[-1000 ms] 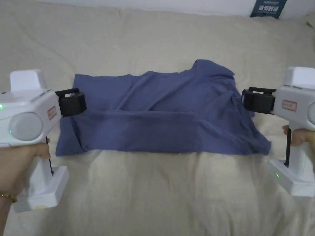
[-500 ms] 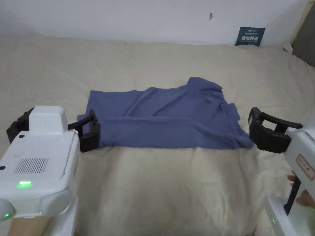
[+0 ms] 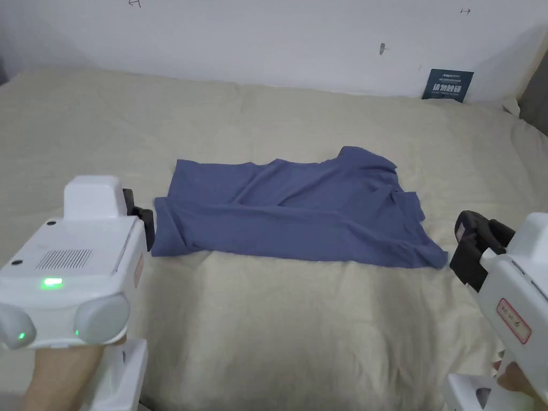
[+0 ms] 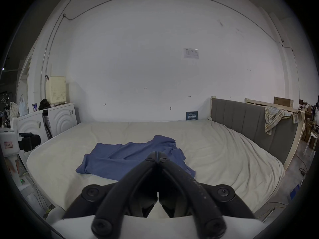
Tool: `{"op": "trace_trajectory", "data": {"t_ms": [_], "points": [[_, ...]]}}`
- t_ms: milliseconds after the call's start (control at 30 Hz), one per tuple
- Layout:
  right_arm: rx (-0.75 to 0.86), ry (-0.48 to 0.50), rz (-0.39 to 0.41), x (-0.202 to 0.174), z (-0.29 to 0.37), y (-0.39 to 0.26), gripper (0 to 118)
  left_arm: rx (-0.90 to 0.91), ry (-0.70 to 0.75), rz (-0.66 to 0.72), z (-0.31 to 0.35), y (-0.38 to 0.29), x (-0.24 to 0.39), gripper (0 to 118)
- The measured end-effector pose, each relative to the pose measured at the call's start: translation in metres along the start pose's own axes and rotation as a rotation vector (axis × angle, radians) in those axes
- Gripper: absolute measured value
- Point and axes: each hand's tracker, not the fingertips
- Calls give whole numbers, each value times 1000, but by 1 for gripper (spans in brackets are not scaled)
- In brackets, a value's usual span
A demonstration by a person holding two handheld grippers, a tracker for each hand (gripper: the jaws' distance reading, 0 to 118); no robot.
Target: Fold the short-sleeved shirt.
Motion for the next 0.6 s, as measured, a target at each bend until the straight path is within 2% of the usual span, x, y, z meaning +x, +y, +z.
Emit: {"op": "trace_trajectory", "data": {"t_ms": [67, 133, 167, 200, 267, 300, 400, 500, 600], "points": [[-3, -5, 12, 1, -4, 2, 2, -43, 15, 50, -18, 2, -4, 4], [-9, -8, 31, -1, -8, 3, 2, -92, -5, 89, -40, 3, -7, 35], [-13, -9, 38, 0, -11, 4, 2, -130, -15, 102, -52, 3, -9, 63], [-15, -9, 43, 2, -15, 4, 2, -200, -23, 110, -69, 3, -12, 80], [-24, -14, 46, -1, -20, 6, 2, -301, -30, 153, -100, 2, -17, 111], [-31, -15, 46, 1, -25, 6, 2, -349, -32, 159, -117, 0, -19, 118], [-50, -24, 57, 0, -39, 6, 2, -485, -57, 164, -167, -11, -23, 118], [-77, -36, 79, 2, -55, 3, 2, -684, -29, 97, -213, -28, -20, 118], [-123, -45, 79, 5, -77, -3, 2, -775, -15, 68, -248, -41, -10, 118]]}}
